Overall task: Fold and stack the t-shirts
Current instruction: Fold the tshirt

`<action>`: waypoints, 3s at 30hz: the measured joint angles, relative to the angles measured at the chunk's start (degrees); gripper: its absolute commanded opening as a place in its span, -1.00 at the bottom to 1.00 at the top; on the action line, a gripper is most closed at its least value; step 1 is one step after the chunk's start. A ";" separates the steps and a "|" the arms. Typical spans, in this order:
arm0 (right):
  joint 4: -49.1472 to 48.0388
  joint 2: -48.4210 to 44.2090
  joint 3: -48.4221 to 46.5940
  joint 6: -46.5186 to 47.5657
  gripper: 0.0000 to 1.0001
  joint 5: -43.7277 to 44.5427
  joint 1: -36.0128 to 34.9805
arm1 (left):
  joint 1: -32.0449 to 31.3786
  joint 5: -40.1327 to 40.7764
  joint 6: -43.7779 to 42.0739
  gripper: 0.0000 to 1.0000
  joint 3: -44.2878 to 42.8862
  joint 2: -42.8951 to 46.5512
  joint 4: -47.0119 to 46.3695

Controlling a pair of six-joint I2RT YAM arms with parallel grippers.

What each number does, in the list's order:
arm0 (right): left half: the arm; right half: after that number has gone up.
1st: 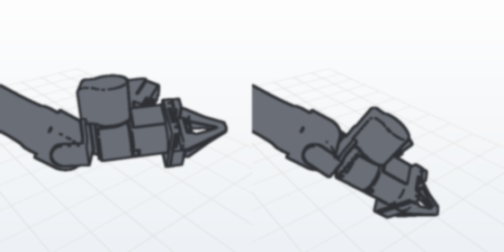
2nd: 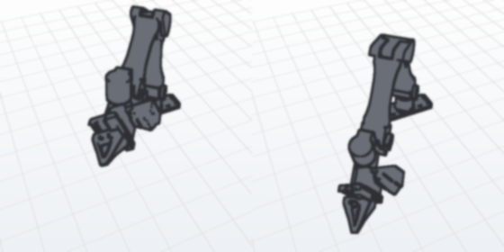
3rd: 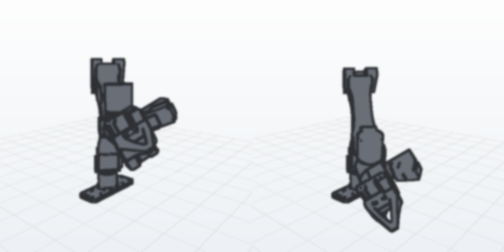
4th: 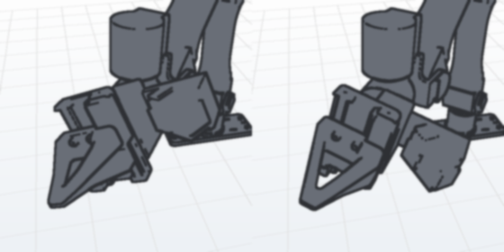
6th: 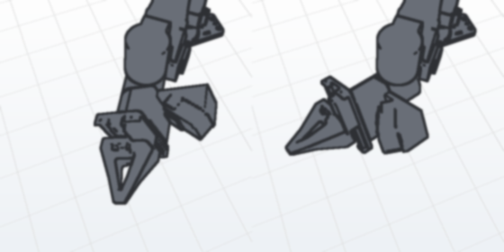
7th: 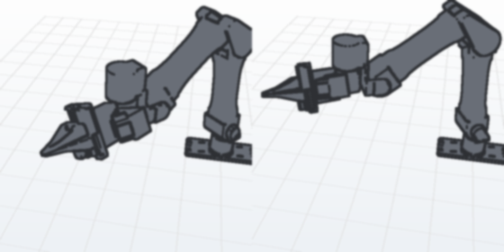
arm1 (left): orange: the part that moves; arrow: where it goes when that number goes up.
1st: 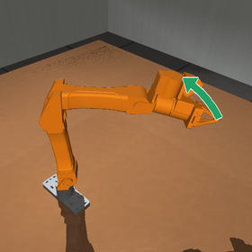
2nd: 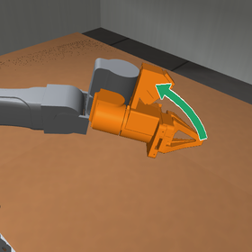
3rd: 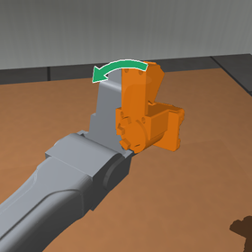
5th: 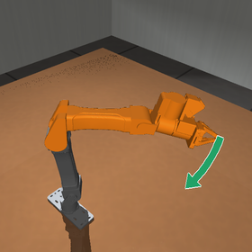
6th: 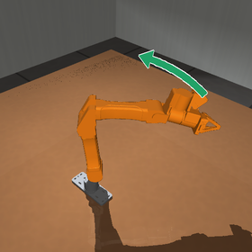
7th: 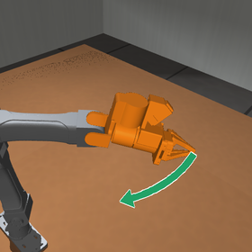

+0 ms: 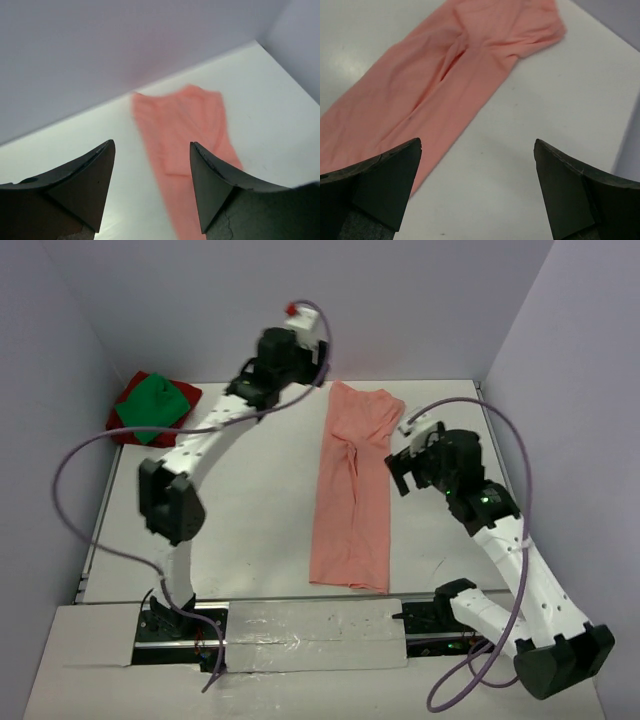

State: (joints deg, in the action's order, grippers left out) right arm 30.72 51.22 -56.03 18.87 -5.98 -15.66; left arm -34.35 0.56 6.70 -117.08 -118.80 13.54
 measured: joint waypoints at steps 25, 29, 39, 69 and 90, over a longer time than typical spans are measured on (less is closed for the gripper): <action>-1.16 19.17 17.77 7.76 1.00 29.38 -61.75 | 36.74 -9.16 -3.34 0.35 56.24 42.32 -5.35; 2.60 19.15 16.09 6.08 1.00 25.70 -62.75 | 39.17 -11.17 -3.37 0.35 56.52 42.32 -5.70; -1.49 22.29 9.42 4.68 1.00 32.44 -61.37 | 41.81 -14.38 -3.78 0.33 59.78 42.77 -7.63; 6.78 22.08 8.79 4.59 1.00 22.73 -53.92 | 42.88 -22.03 -4.26 0.29 66.05 47.47 -13.31; 14.45 30.82 1.70 1.92 1.00 0.46 -54.99 | 42.88 -22.53 -4.50 0.29 66.05 46.66 -13.16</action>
State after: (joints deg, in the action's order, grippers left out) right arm 45.17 82.04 -54.33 20.80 -5.52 -70.65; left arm 8.54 -21.98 2.20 -51.03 -72.14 0.38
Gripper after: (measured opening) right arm 0.999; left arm 0.645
